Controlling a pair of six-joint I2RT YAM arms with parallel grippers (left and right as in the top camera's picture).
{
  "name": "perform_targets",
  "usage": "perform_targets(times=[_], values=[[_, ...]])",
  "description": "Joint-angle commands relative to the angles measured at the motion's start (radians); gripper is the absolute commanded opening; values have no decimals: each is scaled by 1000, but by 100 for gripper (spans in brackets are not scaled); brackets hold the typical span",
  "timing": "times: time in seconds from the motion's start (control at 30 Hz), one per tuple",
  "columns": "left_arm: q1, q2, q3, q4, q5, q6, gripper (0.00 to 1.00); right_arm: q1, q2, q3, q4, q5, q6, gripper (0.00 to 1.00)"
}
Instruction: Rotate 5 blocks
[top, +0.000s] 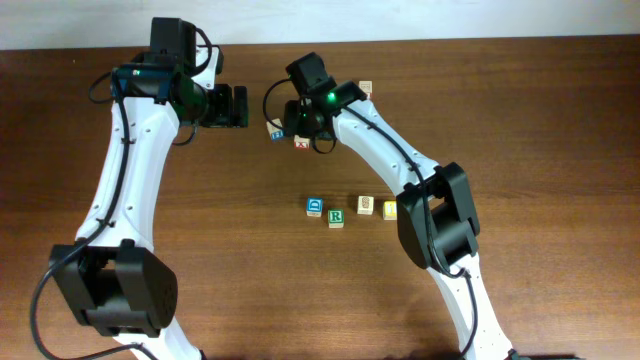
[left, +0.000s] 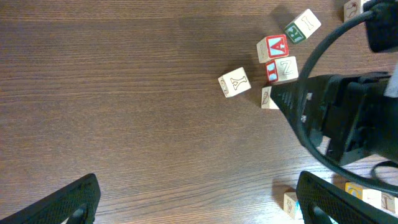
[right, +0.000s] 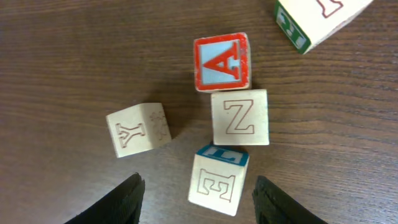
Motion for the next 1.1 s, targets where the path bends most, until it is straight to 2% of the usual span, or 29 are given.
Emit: perform_targets(times=[0.0, 0.13, 0.33, 0.6, 0.77, 1.07], values=[[3, 0, 22, 1, -10, -10, 99, 8, 27, -10, 24, 77, 32, 57], [4, 0, 22, 1, -10, -10, 99, 8, 48, -10, 39, 76, 32, 57], [4, 0, 22, 1, -10, -10, 99, 14, 71, -10, 49, 72, 32, 50], [4, 0, 22, 1, -10, -10, 99, 20, 72, -10, 34, 76, 31, 33], [4, 0, 22, 1, -10, -10, 99, 20, 72, -10, 4, 65, 32, 30], [4, 0, 22, 1, -10, -10, 99, 30, 72, -10, -127, -230, 32, 26]])
